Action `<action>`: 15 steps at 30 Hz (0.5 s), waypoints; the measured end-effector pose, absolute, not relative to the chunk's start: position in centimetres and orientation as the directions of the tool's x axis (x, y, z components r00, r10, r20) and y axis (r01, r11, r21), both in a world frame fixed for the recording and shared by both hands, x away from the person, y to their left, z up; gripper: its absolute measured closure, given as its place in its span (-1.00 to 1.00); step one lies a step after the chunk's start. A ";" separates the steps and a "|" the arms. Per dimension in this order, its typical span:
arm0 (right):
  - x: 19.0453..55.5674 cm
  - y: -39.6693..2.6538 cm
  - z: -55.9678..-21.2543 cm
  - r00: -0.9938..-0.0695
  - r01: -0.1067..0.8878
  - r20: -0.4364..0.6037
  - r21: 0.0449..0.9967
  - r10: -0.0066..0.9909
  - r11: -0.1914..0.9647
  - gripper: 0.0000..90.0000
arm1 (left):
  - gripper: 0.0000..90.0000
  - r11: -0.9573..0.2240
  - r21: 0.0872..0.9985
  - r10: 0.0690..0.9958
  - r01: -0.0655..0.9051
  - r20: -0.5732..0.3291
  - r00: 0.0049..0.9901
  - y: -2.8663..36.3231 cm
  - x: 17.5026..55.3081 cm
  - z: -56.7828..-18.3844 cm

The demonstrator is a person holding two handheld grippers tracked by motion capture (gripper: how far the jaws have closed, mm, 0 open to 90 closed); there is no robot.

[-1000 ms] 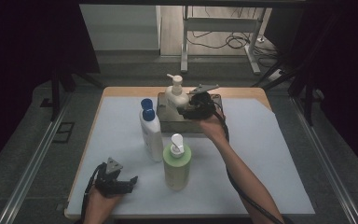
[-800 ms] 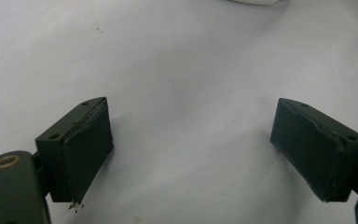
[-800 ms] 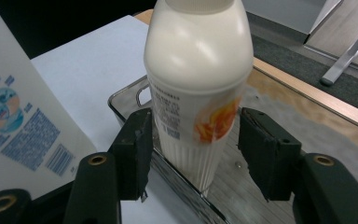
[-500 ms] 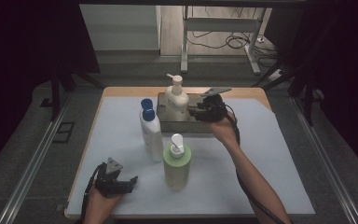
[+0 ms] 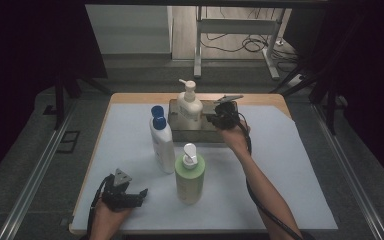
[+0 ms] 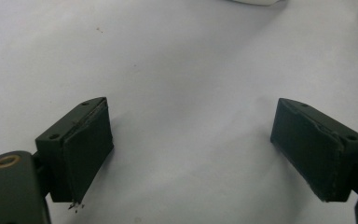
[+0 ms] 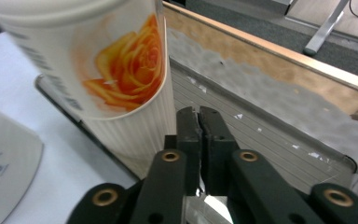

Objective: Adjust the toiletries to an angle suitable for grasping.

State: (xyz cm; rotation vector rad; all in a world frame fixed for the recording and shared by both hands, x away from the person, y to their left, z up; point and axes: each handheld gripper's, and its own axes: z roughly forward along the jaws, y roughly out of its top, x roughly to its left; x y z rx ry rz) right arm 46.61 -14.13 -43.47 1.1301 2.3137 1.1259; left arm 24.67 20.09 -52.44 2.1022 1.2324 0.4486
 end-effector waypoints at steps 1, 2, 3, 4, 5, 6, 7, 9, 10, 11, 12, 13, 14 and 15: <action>46.7 -13.9 -43.6 -0.631 0.517 0.049 0.771 0.775 0.372 1.00 | -0.73 -0.345 0.684 0.866 0.643 -0.032 0.499 20.1 24.7 -52.4; 46.7 -13.9 -43.6 -0.631 0.517 0.049 0.771 0.775 0.372 1.00 | -0.73 -0.345 0.684 0.866 0.643 -0.032 0.499 20.1 24.7 -52.4; 47.0 -13.5 -43.9 -0.628 0.521 0.046 0.766 0.777 0.377 1.00 | -0.73 -0.346 0.684 0.866 0.643 -0.032 0.499 20.1 24.7 -52.4; 47.0 -13.5 -43.9 -0.628 0.521 0.046 0.766 0.777 0.377 1.00 | -0.73 -0.346 0.684 0.866 0.643 -0.032 0.499 20.1 24.7 -52.4; 47.3 -13.2 -44.3 -0.629 0.525 0.043 0.760 0.776 0.383 1.00 | -0.73 -0.346 0.684 0.866 0.643 -0.032 0.499 20.1 24.7 -52.4; 47.4 -13.0 -44.4 -0.628 0.528 0.041 0.756 0.777 0.387 1.00 | -0.73 -0.345 0.684 0.866 0.643 -0.032 0.499 20.1 24.7 -52.4; 47.5 -12.8 -44.6 -0.625 0.535 0.048 0.753 0.779 0.383 1.00 | -0.73 -0.345 0.684 0.866 0.643 -0.032 0.499 20.1 24.7 -52.4; 47.7 -12.7 -44.8 -0.625 0.541 0.054 0.749 0.779 0.383 1.00 | -0.73 -0.345 0.684 0.866 0.643 -0.032 0.499 20.1 24.7 -52.4; 47.7 -12.7 -44.8 -0.625 0.541 0.054 0.749 0.779 0.383 1.00 | -0.73 -0.345 0.684 0.866 0.643 -0.032 0.499 20.1 24.7 -52.4; 47.9 -12.6 -45.0 -0.626 0.543 0.052 0.744 0.778 0.388 1.00 | -0.73 -0.345 0.684 0.866 0.643 -0.032 0.499 20.1 24.7 -52.4; 47.9 -12.5 -45.1 -0.629 0.543 0.057 0.746 0.775 0.385 1.00 | -0.73 -0.345 0.684 0.866 0.643 -0.032 0.499 20.1 24.7 -52.4; 47.9 -12.5 -45.1 -0.629 0.543 0.057 0.746 0.775 0.385 1.00 | -0.73 -0.345 0.684 0.866 0.643 -0.032 0.499 20.1 24.7 -52.4; 48.0 -12.5 -45.2 -0.633 0.543 0.062 0.746 0.771 0.385 1.00 | -0.73 -0.345 0.684 0.866 0.643 -0.032 0.499 20.1 24.7 -52.4; 48.1 -12.3 -45.4 -0.634 0.546 0.061 0.741 0.771 0.391 1.00 | -0.73 -0.345 0.684 0.866 0.642 -0.032 0.499 20.1 24.7 -52.5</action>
